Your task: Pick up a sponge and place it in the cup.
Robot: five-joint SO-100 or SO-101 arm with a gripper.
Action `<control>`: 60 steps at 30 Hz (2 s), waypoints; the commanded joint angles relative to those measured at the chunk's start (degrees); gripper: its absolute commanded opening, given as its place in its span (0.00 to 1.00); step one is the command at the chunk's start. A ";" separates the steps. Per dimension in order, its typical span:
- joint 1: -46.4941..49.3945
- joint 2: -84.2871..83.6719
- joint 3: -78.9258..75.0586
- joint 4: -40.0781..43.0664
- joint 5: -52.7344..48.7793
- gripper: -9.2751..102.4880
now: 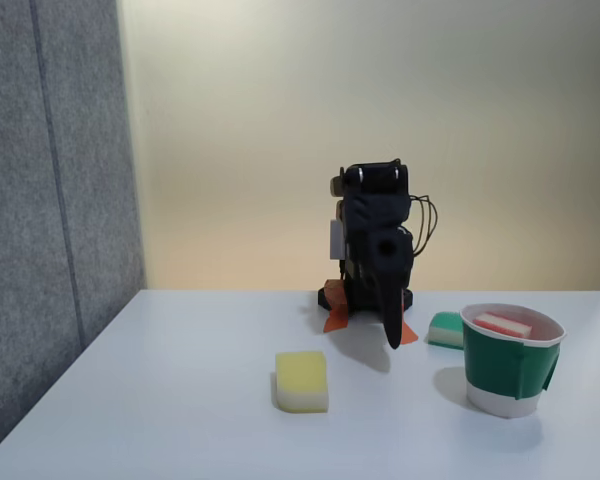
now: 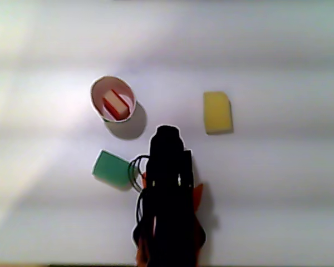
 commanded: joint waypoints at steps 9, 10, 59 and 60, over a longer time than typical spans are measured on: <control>-0.62 0.70 2.64 3.08 1.23 0.11; -0.88 0.70 2.64 3.43 3.69 0.09; -2.37 0.70 2.64 3.96 8.09 0.08; -2.37 0.70 2.64 3.96 8.09 0.08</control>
